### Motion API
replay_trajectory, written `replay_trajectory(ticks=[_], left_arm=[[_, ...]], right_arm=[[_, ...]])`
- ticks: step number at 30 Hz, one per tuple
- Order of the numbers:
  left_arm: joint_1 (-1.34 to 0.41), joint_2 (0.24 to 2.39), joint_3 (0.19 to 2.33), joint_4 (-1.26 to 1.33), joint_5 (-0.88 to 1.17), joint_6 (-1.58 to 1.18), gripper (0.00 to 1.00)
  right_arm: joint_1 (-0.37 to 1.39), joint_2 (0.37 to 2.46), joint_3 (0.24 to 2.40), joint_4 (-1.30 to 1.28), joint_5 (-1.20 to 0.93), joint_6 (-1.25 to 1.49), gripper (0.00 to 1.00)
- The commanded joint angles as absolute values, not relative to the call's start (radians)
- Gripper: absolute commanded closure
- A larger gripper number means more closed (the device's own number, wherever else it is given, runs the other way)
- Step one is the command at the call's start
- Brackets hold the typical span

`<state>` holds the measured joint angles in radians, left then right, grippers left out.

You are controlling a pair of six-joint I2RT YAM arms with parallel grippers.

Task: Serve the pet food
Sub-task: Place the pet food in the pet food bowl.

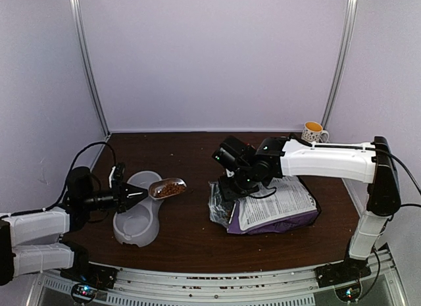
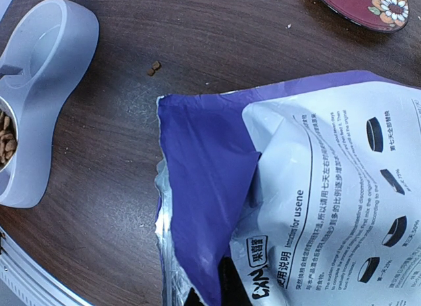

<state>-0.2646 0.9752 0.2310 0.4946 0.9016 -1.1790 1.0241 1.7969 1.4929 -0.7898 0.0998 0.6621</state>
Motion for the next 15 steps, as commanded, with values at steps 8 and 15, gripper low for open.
replay_trajectory(ticks=[8, 15], left_arm=[[-0.168, 0.926, 0.194, 0.527, 0.937, -1.175, 1.0], [-0.088, 0.918, 0.189, 0.507, 0.961, -1.17, 1.0]], right_arm=[[1.01, 1.785, 1.473, -0.775, 0.1, 0.68, 1.0], [1.01, 1.787, 1.473, -0.774, 0.097, 0.678, 1.0]])
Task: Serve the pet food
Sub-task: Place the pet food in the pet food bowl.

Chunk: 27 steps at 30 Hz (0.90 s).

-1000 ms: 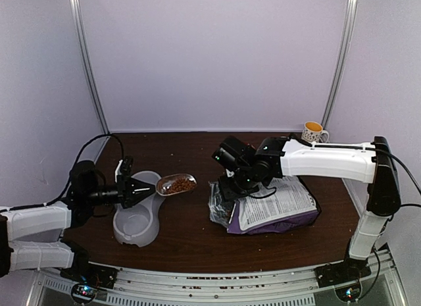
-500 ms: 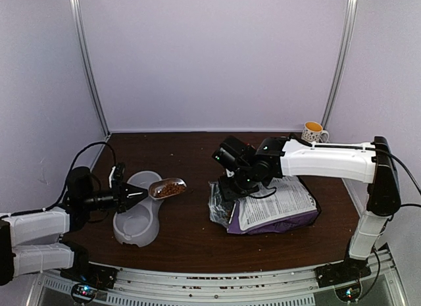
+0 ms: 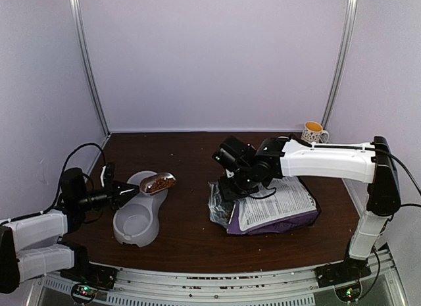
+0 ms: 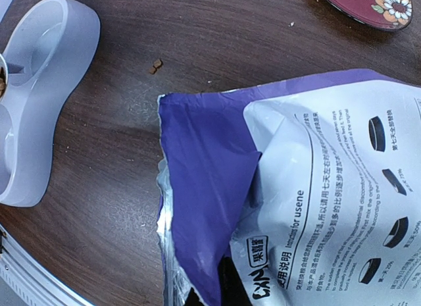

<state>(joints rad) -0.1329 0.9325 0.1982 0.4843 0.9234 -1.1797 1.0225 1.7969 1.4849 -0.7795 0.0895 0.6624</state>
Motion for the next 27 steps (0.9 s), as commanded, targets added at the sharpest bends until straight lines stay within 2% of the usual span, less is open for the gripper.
replay_trajectory(ticks=[1, 13, 27], left_arm=[[-0.076, 0.919, 0.191, 0.502, 0.967, -1.167, 1.0], [0.068, 0.942, 0.201, 0.456, 1.024, -1.121, 1.0], [0.14, 0.973, 0.207, 0.446, 1.028, -1.113, 1.0]], right_arm=[[1.01, 1.788, 1.474, -0.775, 0.096, 0.678, 1.0], [1.01, 1.791, 1.476, -0.777, 0.094, 0.677, 1.0], [1.009, 1.794, 1.473, -0.776, 0.094, 0.67, 1.0]])
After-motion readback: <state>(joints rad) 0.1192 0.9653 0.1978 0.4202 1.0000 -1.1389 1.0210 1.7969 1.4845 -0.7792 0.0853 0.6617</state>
